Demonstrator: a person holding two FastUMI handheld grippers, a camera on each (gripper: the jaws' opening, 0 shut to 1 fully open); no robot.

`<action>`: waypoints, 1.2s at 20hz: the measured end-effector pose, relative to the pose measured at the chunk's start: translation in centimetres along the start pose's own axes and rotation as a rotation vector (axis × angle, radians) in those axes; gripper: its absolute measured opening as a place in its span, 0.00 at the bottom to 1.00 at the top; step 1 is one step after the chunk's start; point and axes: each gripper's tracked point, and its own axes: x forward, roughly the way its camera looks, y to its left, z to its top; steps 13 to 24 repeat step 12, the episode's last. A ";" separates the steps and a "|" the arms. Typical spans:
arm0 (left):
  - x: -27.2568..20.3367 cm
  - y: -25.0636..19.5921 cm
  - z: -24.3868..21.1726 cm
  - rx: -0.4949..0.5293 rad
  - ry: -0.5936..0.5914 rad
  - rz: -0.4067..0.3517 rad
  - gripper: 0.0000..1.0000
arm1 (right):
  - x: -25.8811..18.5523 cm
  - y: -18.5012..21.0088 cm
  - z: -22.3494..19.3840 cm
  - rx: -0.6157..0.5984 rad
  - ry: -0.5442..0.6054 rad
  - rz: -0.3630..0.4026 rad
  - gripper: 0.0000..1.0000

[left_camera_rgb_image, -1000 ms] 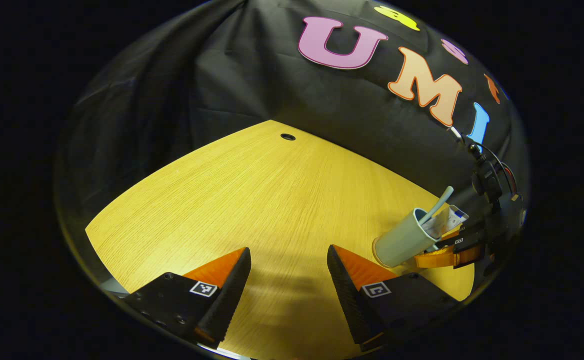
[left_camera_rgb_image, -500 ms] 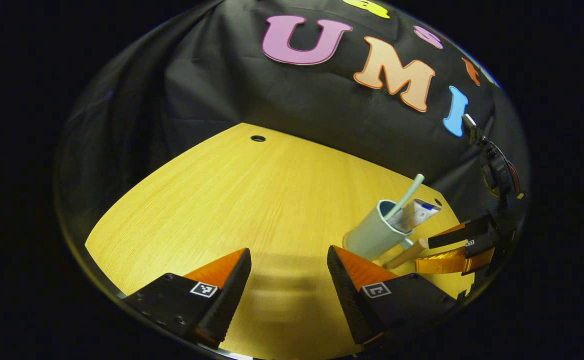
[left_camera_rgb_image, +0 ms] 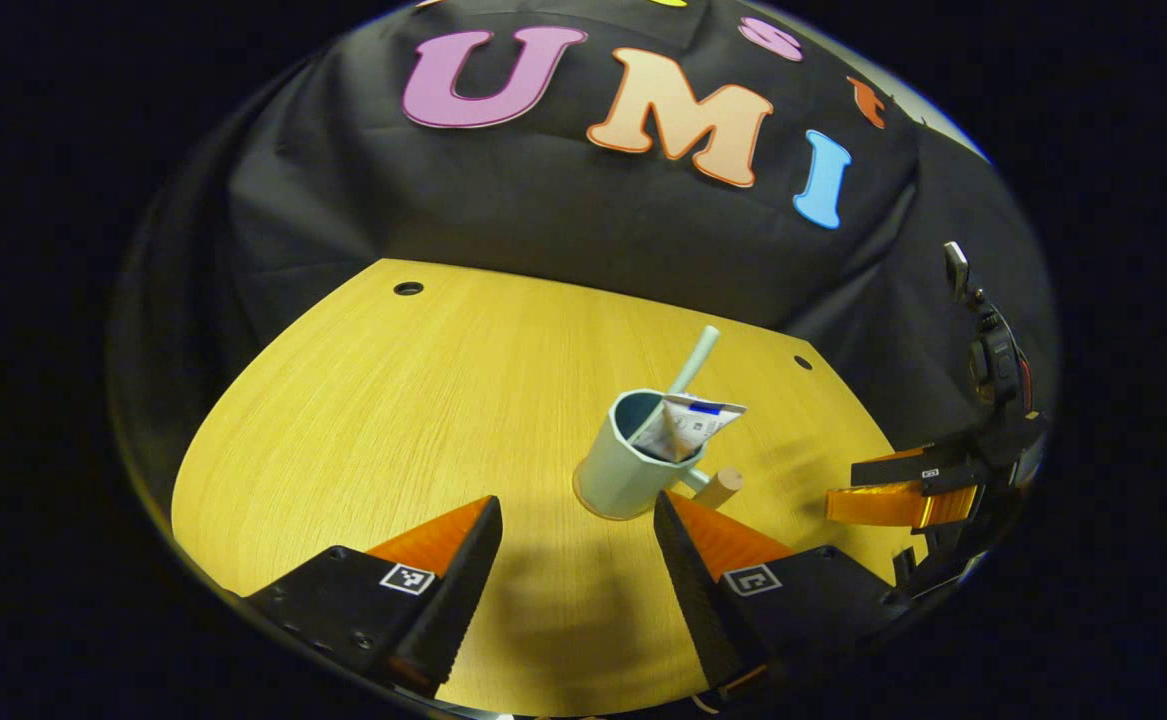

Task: Put the toothbrush and toothpaste on the desktop into the cup, then pick up the cup and place it on the coaster on the desktop.

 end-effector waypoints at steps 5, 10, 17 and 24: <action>-0.1 -0.4 0.6 0.012 0.018 0.033 0.88 | -1.7 -2.3 0.3 0.102 -0.114 -0.054 0.97; 0.0 -0.4 0.5 0.033 0.036 0.041 0.89 | -2.9 -4.0 0.2 0.148 -0.164 -0.102 0.99; -0.1 -0.3 0.5 0.033 0.034 0.037 0.88 | -3.2 -4.2 0.0 0.171 -0.168 -0.105 0.96; -0.1 -0.3 0.5 0.033 0.034 0.037 0.88 | -3.2 -4.2 0.0 0.171 -0.168 -0.105 0.96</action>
